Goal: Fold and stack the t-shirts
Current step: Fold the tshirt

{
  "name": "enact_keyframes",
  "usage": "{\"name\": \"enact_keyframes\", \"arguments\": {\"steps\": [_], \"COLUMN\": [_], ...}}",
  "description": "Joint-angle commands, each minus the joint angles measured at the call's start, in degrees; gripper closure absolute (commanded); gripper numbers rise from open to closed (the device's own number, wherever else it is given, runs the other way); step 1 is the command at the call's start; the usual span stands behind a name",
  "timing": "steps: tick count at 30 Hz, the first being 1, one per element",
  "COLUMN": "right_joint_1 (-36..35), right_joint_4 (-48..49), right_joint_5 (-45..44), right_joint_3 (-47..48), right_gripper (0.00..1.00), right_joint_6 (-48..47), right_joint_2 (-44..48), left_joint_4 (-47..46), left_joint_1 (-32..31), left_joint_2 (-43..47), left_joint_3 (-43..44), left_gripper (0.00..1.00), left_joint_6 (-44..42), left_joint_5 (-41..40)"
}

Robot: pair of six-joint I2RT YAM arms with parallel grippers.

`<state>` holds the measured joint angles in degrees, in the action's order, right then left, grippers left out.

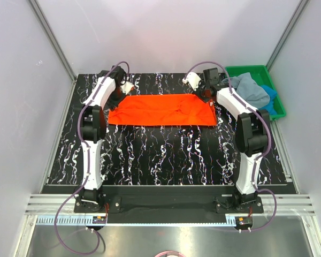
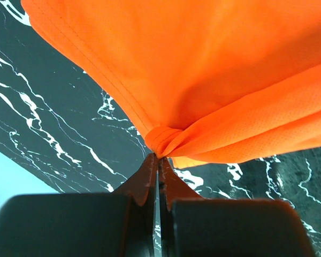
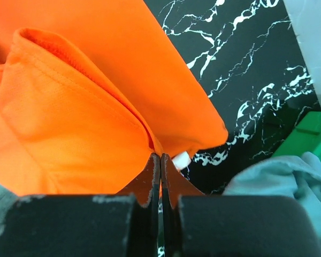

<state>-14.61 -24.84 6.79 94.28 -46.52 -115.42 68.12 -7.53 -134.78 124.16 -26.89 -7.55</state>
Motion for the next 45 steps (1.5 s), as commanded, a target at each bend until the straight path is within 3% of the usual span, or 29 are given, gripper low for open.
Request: {"name": "enact_keyframes", "arguments": {"steps": [1, 27, 29, 30, 31, 32, 33, 34, 36, 37, 39, 45], "right_joint_1": [0.3, 1.3, 1.3, 1.3, 1.3, 1.2, 1.2, 1.1, 1.1, 1.1, 1.0, 1.1], "right_joint_4": [3.5, 12.2, 12.7, 13.7, 14.2, 15.0, 16.7, 17.4, 18.4, 18.2, 16.9, 11.3], "right_joint_5": [-1.4, -10.3, -11.3, -11.8, -12.3, -14.2, -15.3, -16.1, -18.3, -18.4, -18.0, -15.0], "right_joint_3": [3.6, 12.1, 12.6, 12.6, 12.7, 12.6, 12.5, 12.5, 12.3, 12.3, 12.2, 11.4], "right_gripper": [1.00, 1.00, 1.00, 1.00, 0.98, 0.85, 0.57, 0.44, 0.25, 0.25, 0.25, 0.25], "right_joint_6": [1.4, 5.0, 5.0, 5.2, 5.8, 6.3, 6.6, 7.4, 8.4, 8.8, 9.7, 15.2], "right_joint_2": [-1.7, -15.7, -16.0, -16.2, -16.2, -16.1, -15.6, -15.2, -13.8, -13.1, -10.7, -4.0], "left_joint_4": [-1.4, -9.0, -10.0, -10.4, -10.7, -11.8, -12.3, -12.9, -14.0, -13.9, -13.8, -12.6], "left_joint_1": [0.4, 0.0, -0.2, -0.3, -0.4, -0.5, -0.6, -0.6, -0.8, -0.8, -1.3, -3.9], "left_joint_2": [-0.6, -9.5, -10.0, -10.0, -9.9, -9.2, -8.7, -8.2, -6.1, -5.2, -2.0, 6.3], "left_joint_3": [3.0, 10.8, 11.6, 11.9, 12.1, 12.2, 12.4, 12.5, 14.0, 14.6, 15.1, 5.8], "left_gripper": [1.00, 1.00, 0.97, 0.80, 0.66, 0.55, 0.45, 0.27, 0.16, 0.11, 0.10, 0.18], "left_joint_6": [0.9, 5.2, 5.7, 5.9, 6.9, 7.4, 7.6, 8.3, 8.8, 10.0, 10.4, 12.5], "left_joint_5": [-2.7, -10.4, -12.2, -12.9, -15.1, -16.0, -16.9, -19.8, -21.0, -20.7, -19.2, -6.6]}}
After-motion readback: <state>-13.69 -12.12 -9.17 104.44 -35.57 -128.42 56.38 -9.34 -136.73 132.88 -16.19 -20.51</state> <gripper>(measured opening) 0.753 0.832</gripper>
